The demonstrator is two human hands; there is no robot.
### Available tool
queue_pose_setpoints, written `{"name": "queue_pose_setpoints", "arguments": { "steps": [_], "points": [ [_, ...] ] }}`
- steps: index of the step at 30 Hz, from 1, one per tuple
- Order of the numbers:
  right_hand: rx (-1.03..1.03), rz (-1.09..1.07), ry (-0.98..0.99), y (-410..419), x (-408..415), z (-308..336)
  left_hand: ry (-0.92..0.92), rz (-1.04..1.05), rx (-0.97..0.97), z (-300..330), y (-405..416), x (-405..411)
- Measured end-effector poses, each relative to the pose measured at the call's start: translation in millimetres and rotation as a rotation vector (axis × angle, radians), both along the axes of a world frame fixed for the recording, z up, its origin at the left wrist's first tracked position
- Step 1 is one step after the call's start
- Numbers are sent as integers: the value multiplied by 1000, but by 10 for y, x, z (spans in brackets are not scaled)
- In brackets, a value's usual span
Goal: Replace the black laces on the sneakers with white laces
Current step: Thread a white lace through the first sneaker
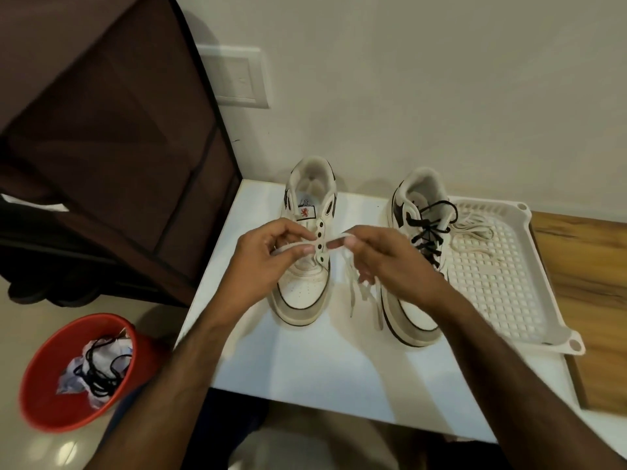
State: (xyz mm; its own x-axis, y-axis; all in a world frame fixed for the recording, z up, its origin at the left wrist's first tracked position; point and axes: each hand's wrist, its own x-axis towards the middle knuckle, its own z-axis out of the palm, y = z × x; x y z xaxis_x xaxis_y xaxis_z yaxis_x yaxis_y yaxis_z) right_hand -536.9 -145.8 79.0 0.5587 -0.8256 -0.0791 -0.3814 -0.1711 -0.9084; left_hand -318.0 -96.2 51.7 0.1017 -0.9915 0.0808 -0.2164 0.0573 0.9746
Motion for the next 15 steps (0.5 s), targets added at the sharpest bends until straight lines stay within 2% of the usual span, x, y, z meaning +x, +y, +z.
{"name": "queue_pose_setpoints", "arguments": {
  "steps": [2, 5, 9, 11, 15],
  "points": [
    [82, -148, -88, -66, -88, 16, 41, 47, 19, -4, -14, 84],
    [129, -239, -55, -105, -183, 1, -1, 93, -1, 4, -22, 143],
    [175, 19, 176, -52, -195, 5, -38, 70, -7, -10, -6, 132],
    [108, 101, 250, -23, -173, 5, -59, 32, -8, -24, -7, 109],
    [-2, -25, 55, 42, 11, 17, -118, 3, -9, 34, 43, -18]
  ]
}}
